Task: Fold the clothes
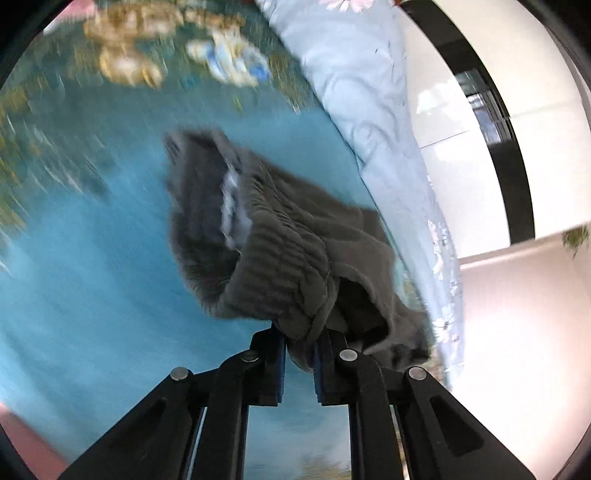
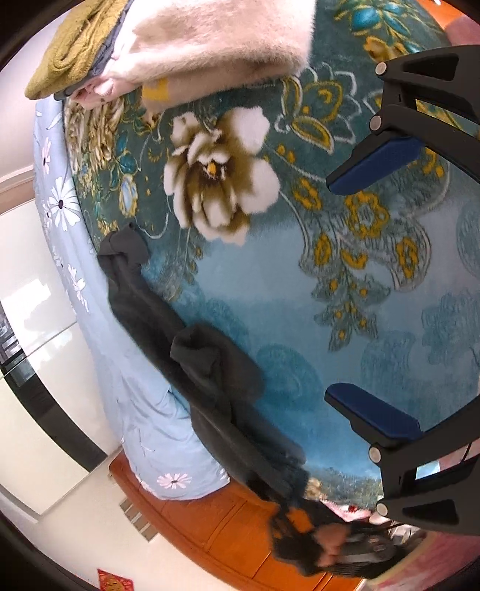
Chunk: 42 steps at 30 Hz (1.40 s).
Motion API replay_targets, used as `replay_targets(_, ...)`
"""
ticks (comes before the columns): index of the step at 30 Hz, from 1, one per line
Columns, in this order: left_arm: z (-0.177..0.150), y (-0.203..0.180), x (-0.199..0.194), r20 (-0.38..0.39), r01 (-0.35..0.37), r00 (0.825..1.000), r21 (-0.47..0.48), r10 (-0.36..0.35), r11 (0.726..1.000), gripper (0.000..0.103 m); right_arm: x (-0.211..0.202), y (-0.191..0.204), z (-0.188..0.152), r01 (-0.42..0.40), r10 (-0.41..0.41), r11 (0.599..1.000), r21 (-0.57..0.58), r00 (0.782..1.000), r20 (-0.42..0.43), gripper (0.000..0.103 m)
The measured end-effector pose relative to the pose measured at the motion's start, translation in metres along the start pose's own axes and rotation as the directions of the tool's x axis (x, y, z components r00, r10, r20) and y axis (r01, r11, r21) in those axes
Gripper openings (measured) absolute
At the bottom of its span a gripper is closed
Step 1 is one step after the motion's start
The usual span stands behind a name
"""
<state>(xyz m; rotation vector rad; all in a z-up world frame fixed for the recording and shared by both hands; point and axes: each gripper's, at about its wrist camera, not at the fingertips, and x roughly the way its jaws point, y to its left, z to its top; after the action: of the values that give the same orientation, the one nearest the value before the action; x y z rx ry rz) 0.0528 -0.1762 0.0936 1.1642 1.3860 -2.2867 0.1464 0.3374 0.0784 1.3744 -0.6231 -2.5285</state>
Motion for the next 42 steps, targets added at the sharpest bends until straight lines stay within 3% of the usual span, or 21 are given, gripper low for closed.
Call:
replay_targets(4, 0.008, 0.068, -0.037, 0.064, -0.118, 0.991, 0.025, 0.116, 0.993, 0.01, -0.006, 0.009, -0.002, -0.072, 0.072, 0.997, 0.033, 0.997, -0.009, 0.103)
replay_targets(8, 0.012, 0.124, -0.042, 0.051, -0.136, 0.989, -0.069, 0.139, 0.988, 0.01, -0.009, 0.018, 0.003, -0.108, 0.108, 0.993, 0.054, 0.994, 0.001, 0.103)
replay_targets(14, -0.015, 0.144, -0.025, 0.002, -0.108, 0.994, -0.142, 0.109, 0.984, 0.01, 0.008, 0.023, 0.037, -0.143, 0.149, 0.977, 0.159, 0.988, -0.029, 0.103)
replay_targets(18, -0.022, 0.143, -0.021, -0.005, -0.09, 0.996, -0.145, 0.09, 0.985, 0.011, 0.03, 0.01, 0.067, -0.177, 0.192, 0.939, 0.293, 0.981, -0.022, 0.1)
replay_targets(21, -0.022, 0.152, -0.021, -0.009, -0.066, 0.998, -0.152, 0.065, 0.986, 0.011, 0.049, -0.005, 0.089, -0.194, 0.219, 0.897, 0.396, 0.976, -0.018, 0.092)
replay_targets(28, -0.026, 0.165, -0.027, -0.01, -0.001, 1.0, -0.198, -0.002, 0.98, 0.011, 0.108, -0.017, 0.128, -0.112, 0.155, 0.852, 0.512, 0.987, -0.042, 0.062)
replay_targets(35, -0.03, 0.167, -0.025, -0.012, 0.025, 1.0, -0.219, -0.028, 0.976, 0.011, 0.147, -0.009, 0.156, -0.089, 0.124, 0.84, 0.535, 0.992, -0.029, 0.043)
replay_targets(42, -0.035, 0.167, -0.023, -0.023, 0.026, 0.999, -0.224, -0.032, 0.974, 0.012, 0.159, 0.002, 0.177, -0.078, 0.114, 0.862, 0.501, 0.993, -0.04, 0.009)
